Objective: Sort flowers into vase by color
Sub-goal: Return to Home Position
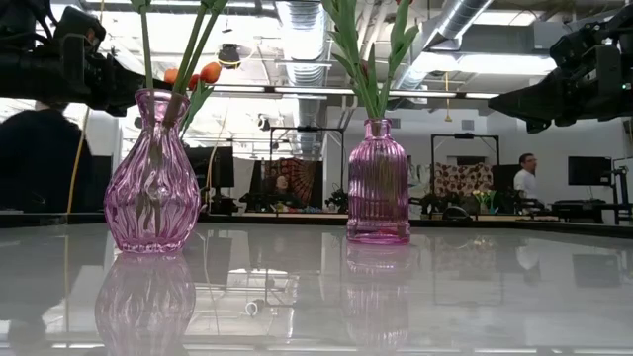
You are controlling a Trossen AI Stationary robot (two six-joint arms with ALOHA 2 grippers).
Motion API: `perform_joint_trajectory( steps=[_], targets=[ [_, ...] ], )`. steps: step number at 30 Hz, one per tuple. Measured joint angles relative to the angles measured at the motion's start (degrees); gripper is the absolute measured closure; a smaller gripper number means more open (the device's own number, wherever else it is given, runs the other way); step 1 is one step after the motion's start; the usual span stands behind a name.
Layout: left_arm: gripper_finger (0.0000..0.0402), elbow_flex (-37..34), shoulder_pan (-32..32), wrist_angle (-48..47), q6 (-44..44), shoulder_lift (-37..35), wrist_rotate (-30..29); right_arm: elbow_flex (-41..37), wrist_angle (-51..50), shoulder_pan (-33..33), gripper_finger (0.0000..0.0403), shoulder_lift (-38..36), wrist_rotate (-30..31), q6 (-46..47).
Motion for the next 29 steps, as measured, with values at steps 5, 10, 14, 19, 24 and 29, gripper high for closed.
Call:
perform_joint_trajectory(
  steps=[5, 10, 14, 19, 24, 29],
  targets=[
    [0.0393, 0.0, 0.0, 0.0, 0.1, 0.0, 0.0, 0.0, 0.0, 0.0, 0.037, 0.0, 0.0, 0.0],
    [0.0393, 0.0, 0.0, 0.0, 0.5, 0.0, 0.0, 0.0, 0.0, 0.0, 0.037, 0.0, 0.0, 0.0],
    [0.0393, 0.0, 0.0, 0.0, 0.3, 0.0, 0.0, 0.0, 0.0, 0.0, 0.037, 0.0, 0.0, 0.0],
    [0.0393, 0.0, 0.0, 0.0, 0.4, 0.0, 0.0, 0.0, 0.0, 0.0, 0.037, 0.0, 0.0, 0.0],
    [0.0393, 0.0, 0.0, 0.0, 0.3, 0.0, 0.0, 0.0, 0.0, 0.0, 0.037, 0.0, 0.0, 0.0],
    [0.0393, 0.0, 0.0, 0.0, 0.3, 0.0, 0.0, 0.0, 0.0, 0.0, 0.037, 0.0, 0.0, 0.0]
  ],
)
